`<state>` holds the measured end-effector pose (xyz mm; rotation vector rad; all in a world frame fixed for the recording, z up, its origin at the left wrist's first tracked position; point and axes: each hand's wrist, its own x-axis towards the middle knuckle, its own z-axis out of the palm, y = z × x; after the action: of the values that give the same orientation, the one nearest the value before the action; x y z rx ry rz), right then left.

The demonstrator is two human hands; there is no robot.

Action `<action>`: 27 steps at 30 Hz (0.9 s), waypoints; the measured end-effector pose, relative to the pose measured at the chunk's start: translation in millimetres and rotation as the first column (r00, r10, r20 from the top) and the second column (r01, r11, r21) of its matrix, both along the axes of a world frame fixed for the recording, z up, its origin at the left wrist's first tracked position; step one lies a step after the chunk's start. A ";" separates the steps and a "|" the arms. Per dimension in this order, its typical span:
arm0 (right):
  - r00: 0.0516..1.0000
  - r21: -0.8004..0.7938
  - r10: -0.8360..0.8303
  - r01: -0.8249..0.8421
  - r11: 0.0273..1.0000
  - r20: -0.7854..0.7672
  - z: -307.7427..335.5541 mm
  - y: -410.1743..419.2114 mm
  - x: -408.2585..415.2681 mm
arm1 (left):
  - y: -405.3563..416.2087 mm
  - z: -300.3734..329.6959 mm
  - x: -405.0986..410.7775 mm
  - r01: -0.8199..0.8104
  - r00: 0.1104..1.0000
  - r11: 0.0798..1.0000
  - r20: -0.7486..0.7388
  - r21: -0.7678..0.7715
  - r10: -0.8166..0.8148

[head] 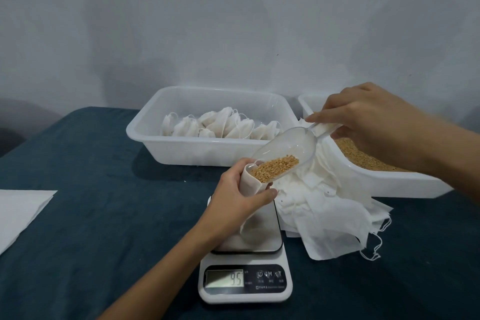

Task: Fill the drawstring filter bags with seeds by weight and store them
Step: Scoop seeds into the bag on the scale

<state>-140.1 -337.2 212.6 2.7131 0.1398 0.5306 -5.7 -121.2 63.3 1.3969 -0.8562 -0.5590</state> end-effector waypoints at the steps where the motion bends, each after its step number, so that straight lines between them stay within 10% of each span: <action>1: 1.000 -0.007 0.002 -0.002 1.000 0.005 -0.4 0.3 0.2 | -0.1 0.4 -0.4 -0.002 1.000 1.000 -0.005 -0.006 0.002; 18: 0.974 -0.245 0.127 -0.079 0.966 0.185 4.4 22.2 4.6 | -1.0 0.3 2.7 -0.102 0.994 0.994 -0.038 -0.028 0.101; 27: 0.973 -0.004 -0.012 0.014 1.000 0.230 0.9 17.8 -1.8 | 1.8 3.4 4.8 -0.134 0.990 0.990 -0.049 -0.053 0.132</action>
<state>-141.9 -319.4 213.4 2.6206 0.0616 0.8331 -0.9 -119.4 66.7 1.3737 -0.7311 -0.4594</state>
